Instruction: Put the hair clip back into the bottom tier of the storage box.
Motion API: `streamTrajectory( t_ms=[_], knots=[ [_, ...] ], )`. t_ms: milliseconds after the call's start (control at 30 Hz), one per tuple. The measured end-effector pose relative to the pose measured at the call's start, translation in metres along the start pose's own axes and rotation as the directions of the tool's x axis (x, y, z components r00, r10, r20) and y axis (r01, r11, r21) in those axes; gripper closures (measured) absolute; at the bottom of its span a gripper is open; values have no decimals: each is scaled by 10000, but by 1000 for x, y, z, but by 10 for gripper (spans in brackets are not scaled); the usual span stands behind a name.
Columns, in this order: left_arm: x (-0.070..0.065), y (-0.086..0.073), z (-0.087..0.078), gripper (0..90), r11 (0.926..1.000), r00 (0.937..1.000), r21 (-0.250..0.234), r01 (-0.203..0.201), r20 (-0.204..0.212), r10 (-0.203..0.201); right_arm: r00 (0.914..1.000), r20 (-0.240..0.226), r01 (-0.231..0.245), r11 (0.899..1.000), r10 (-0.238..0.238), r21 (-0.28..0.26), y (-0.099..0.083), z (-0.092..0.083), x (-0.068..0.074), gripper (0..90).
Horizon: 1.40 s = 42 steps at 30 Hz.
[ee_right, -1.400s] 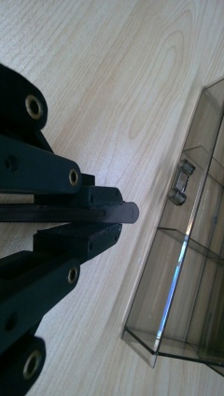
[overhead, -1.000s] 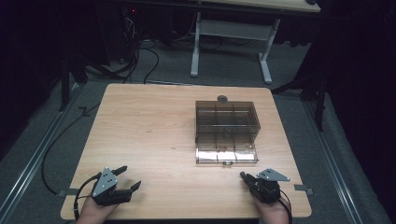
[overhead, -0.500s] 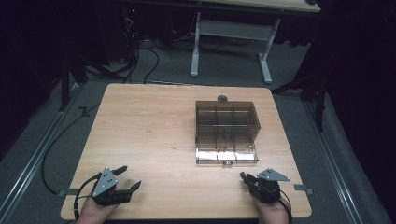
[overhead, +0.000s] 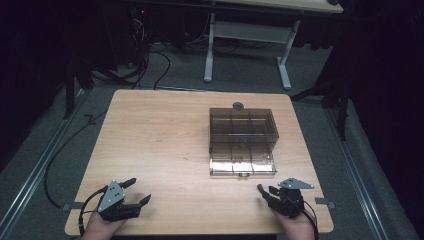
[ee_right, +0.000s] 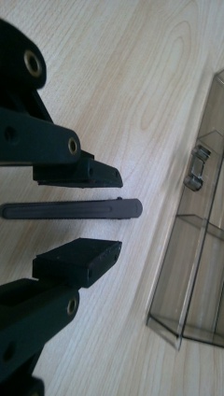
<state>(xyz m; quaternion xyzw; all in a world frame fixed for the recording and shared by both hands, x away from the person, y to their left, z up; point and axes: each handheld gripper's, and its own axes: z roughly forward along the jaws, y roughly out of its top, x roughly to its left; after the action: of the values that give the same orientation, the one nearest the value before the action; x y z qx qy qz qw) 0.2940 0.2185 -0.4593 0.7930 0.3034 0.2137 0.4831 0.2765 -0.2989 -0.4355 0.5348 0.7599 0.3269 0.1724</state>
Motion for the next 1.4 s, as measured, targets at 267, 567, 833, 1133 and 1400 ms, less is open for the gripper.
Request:
streamTrajectory(
  t_ms=[267, 567, 833, 1133, 1400],
  knots=[
    [-1, 0, 0, 230, 10000, 10000, 25, -71, 46, 71, 9994, -16, 337, 9911, -338, 1289, 18, 1, 1, 569],
    [-1, 0, 0, 230, 9999, 9998, 57, -148, 114, 148, 9992, -187, 382, 9767, -350, 2112, 26, 10, 5, 554],
    [-1, 0, 0, 230, 9999, 9998, 27, -137, 151, 137, 9988, -261, 462, 9519, -402, 3029, 32, 11, 4, 548],
    [-1, 0, -1, 229, 9999, 9997, -34, -115, 203, 115, 9936, -334, 1120, 9095, -1076, 4004, 42, 15, 8, 573],
    [-1, 0, 0, 229, 9997, 9995, 90, -217, 223, 214, 9905, -331, 1327, 8693, -1331, 4761, 54, 22, 11, 595]
  ],
)
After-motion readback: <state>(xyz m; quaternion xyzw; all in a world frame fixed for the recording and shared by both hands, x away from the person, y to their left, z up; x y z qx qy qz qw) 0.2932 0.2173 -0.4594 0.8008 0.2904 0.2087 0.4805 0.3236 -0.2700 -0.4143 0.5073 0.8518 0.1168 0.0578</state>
